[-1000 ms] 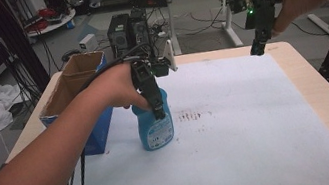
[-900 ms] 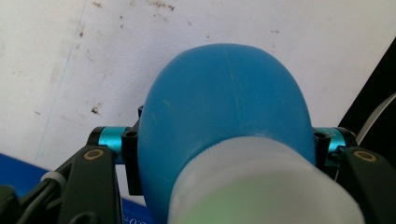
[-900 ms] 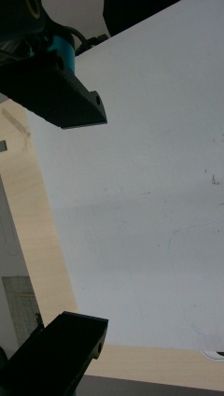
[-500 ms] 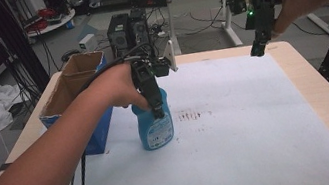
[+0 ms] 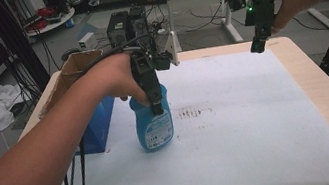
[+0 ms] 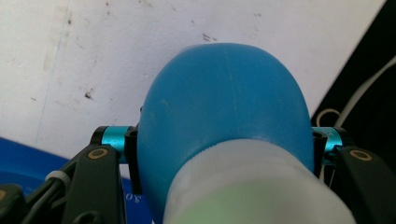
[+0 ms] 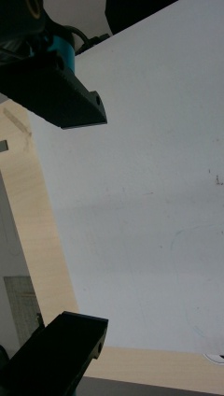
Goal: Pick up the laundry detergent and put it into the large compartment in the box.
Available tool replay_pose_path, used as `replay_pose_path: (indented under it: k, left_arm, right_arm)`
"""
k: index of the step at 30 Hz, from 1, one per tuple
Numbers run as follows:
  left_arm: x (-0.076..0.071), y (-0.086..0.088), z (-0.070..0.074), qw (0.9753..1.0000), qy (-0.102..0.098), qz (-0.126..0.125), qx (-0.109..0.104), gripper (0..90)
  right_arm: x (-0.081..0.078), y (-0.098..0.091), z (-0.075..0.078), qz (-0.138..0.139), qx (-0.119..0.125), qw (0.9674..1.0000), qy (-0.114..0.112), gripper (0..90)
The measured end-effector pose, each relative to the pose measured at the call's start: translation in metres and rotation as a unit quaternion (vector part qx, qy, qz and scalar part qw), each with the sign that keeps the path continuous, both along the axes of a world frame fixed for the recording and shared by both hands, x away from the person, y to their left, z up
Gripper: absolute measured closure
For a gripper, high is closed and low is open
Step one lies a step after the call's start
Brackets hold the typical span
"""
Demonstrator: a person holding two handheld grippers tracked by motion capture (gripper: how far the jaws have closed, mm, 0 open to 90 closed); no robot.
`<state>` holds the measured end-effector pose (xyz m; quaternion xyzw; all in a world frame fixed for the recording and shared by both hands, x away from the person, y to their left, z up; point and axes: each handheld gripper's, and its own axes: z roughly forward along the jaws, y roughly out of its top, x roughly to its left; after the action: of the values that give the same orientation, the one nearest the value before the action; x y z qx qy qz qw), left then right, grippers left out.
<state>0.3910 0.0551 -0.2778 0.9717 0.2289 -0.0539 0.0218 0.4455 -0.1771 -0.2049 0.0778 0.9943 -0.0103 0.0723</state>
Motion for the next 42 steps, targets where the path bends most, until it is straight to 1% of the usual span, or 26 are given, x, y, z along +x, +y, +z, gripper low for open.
replay_pose_path:
  k: [3, 5, 6, 11, 12, 17, 18, 19, 21, 22, 24, 25, 26, 27, 28, 29, 30, 31, 32, 33, 36, 37, 38, 39, 40, 42]
  left_arm:
    - [0.000, 0.000, 0.014, 1.0000, 0.008, 0.001, 0.004, 39.1]
    - [0.000, 0.000, 0.017, 1.0000, 0.008, -0.001, 0.003, 39.1]
    - [0.000, 0.002, 0.027, 1.0000, 0.006, 0.001, -0.001, 39.1]
    - [0.003, 0.009, 0.051, 0.9999, -0.001, 0.014, -0.010, 39.0]
    - [0.004, 0.011, 0.056, 0.9999, -0.002, 0.013, -0.009, 39.0]
    - [0.006, 0.025, 0.079, 0.9994, -0.004, 0.033, -0.008, 39.0]
    - [0.006, 0.025, 0.079, 0.9994, -0.004, 0.033, -0.008, 39.0]
    - [0.006, 0.032, 0.089, 0.9990, -0.004, 0.043, -0.010, 39.0]
    - [0.007, 0.040, 0.099, 0.9985, -0.006, 0.053, -0.011, 39.0]
    - [0.008, 0.044, 0.104, 0.9982, -0.005, 0.057, -0.015, 39.0]
    - [0.008, 0.044, 0.104, 0.9982, -0.005, 0.057, -0.015, 39.0]
    - [0.010, 0.059, 0.119, 0.9971, -0.009, 0.071, -0.028, 38.9]
    - [0.010, 0.059, 0.119, 0.9971, -0.009, 0.071, -0.028, 39.0]
    - [0.013, 0.070, 0.129, 0.9961, -0.008, 0.081, -0.035, 38.9]
    - [0.013, 0.070, 0.129, 0.9961, -0.008, 0.081, -0.035, 38.9]
    - [0.013, 0.075, 0.133, 0.9955, -0.008, 0.086, -0.038, 39.0]
    - [0.015, 0.085, 0.143, 0.9941, -0.011, 0.099, -0.043, 39.0]
    - [0.015, 0.085, 0.143, 0.9941, -0.011, 0.099, -0.043, 39.0]
    - [0.015, 0.090, 0.147, 0.9933, -0.014, 0.106, -0.044, 38.9]
    - [0.016, 0.101, 0.157, 0.9915, -0.020, 0.120, -0.046, 38.9]
    - [0.018, 0.118, 0.169, 0.9877, -0.029, 0.146, -0.046, 38.9]
    - [0.018, 0.118, 0.169, 0.9877, -0.029, 0.146, -0.046, 38.9]
    - [0.018, 0.123, 0.173, 0.9860, -0.031, 0.157, -0.046, 38.9]
    - [0.019, 0.136, 0.179, 0.9832, -0.036, 0.173, -0.047, 38.9]
    - [0.019, 0.136, 0.179, 0.9832, -0.036, 0.173, -0.047, 39.0]
    - [0.020, 0.147, 0.183, 0.9803, -0.039, 0.188, -0.046, 38.9]
  right_arm:
    - [0.000, 0.000, 0.000, 0.003, -0.002, 1.0000, 0.000, 2.9]
    - [-0.001, 0.000, -0.001, -0.002, -0.002, 1.0000, 0.000, 2.9]
    - [0.000, 0.000, -0.001, 0.000, -0.004, 1.0000, 0.000, 3.0]
    - [0.000, 0.000, -0.003, 0.002, -0.004, 1.0000, 0.000, 3.0]
    - [-0.001, 0.000, -0.003, 0.001, -0.005, 1.0000, -0.001, 2.9]
    - [-0.002, 0.000, -0.005, 0.002, -0.009, 1.0000, -0.001, 3.0]
    - [-0.002, 0.000, -0.006, 0.004, -0.009, 1.0000, -0.002, 2.9]
    - [-0.002, -0.001, -0.006, 0.005, -0.009, 0.9999, -0.001, 3.0]
    - [-0.003, -0.001, -0.007, 0.003, -0.008, 1.0000, -0.001, 2.9]
    - [-0.002, -0.001, -0.008, 0.007, -0.007, 0.9999, 0.000, 2.9]
    - [-0.002, -0.001, -0.008, 0.007, -0.009, 0.9999, 0.001, 2.9]
    - [-0.002, 0.000, -0.009, 0.006, -0.012, 0.9999, 0.001, 3.0]
    - [-0.002, 0.000, -0.010, 0.004, -0.012, 0.9999, 0.001, 2.9]
    - [-0.002, 0.001, -0.010, 0.006, -0.013, 0.9999, 0.002, 3.0]
    - [-0.001, 0.002, -0.010, 0.009, -0.013, 0.9999, 0.001, 3.0]
    - [-0.002, 0.002, -0.010, 0.008, -0.010, 0.9999, 0.002, 3.0]
    - [-0.002, 0.003, -0.009, 0.010, -0.010, 0.9999, 0.002, 2.9]
    - [-0.002, 0.004, -0.010, 0.009, -0.009, 0.9999, 0.002, 3.0]
    - [-0.002, 0.005, -0.010, 0.009, -0.011, 0.9999, 0.003, 3.0]
    - [-0.002, 0.005, -0.010, 0.009, -0.012, 0.9999, 0.004, 2.9]
    - [-0.001, 0.006, -0.011, 0.010, -0.013, 0.9998, 0.007, 2.9]
    - [-0.001, 0.006, -0.011, 0.010, -0.013, 0.9998, 0.007, 2.9]
    - [0.000, 0.006, -0.012, 0.011, -0.013, 0.9998, 0.007, 2.9]
    - [0.000, 0.006, -0.012, 0.010, -0.013, 0.9998, 0.007, 3.0]
    - [0.000, 0.006, -0.012, 0.010, -0.013, 0.9998, 0.007, 3.0]
    - [0.001, 0.006, -0.013, 0.009, -0.014, 0.9998, 0.008, 3.0]
